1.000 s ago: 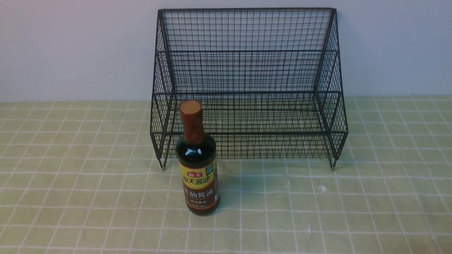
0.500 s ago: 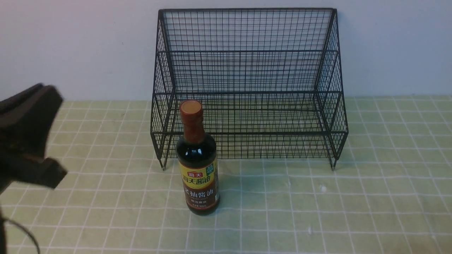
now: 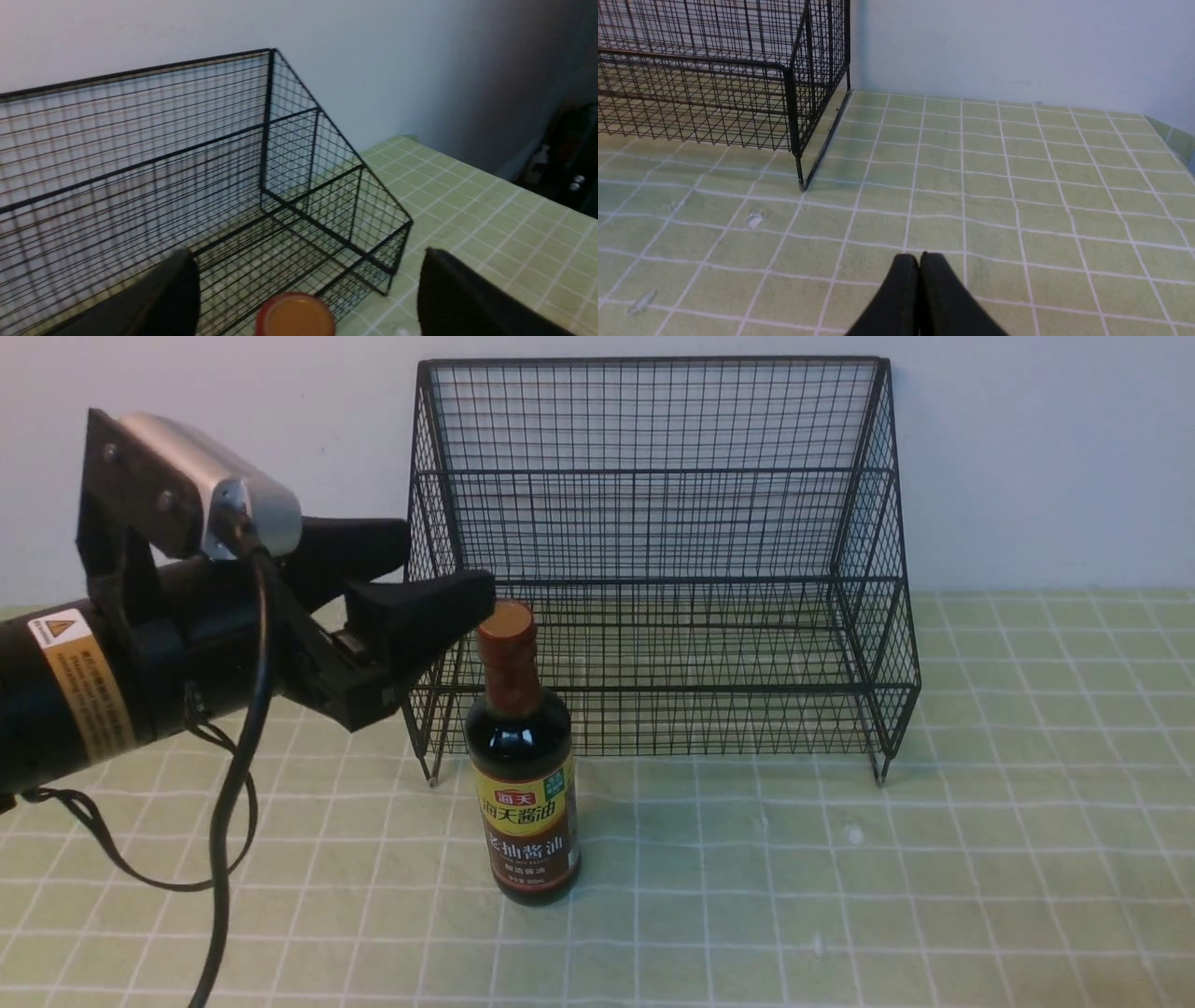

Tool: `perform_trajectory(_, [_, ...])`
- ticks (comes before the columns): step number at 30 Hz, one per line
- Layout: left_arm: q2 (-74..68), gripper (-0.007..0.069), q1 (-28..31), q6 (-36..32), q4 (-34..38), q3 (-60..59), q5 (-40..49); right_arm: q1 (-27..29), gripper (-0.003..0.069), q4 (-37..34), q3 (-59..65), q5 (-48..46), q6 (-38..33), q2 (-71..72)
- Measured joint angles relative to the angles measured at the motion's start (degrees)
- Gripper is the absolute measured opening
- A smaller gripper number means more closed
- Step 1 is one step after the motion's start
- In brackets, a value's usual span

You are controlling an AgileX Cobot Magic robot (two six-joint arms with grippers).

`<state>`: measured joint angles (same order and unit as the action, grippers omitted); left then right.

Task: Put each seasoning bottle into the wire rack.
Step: Use the left arm to grab the condiment bottle closest to it

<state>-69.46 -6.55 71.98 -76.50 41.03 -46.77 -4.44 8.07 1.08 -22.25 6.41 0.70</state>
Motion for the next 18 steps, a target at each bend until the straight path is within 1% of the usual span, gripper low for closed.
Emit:
perform_trajectory(2, [-1.13,0.0593,-0.06,-1.98,-0.13,0.3,-3.13,0.0,-0.0015,0.0,0.0,0.0,0.0,0.0])
perform_trajectory(6, [-2.68,0.0594,-0.12,-4.14,-0.16,0.3,-3.14,0.0,-0.0015,0.0,0.0,0.0,0.0,0.0])
perform_trajectory(10, [-5.26,0.0594,-0.12,-5.0,1.89,0.3,-3.18,0.0,-0.0015,0.0,0.0,0.0,0.0,0.0])
perform_trajectory(14, [-7.52,0.0595,-0.12,-6.37,2.36,0.3,-3.24,0.0,-0.0015,0.0,0.0,0.0,0.0,0.0])
perform_trajectory(18, [-10.23,0.0595,-0.12,-9.21,3.36,0.3,-3.24,0.0,-0.0015,0.0,0.0,0.0,0.0,0.0])
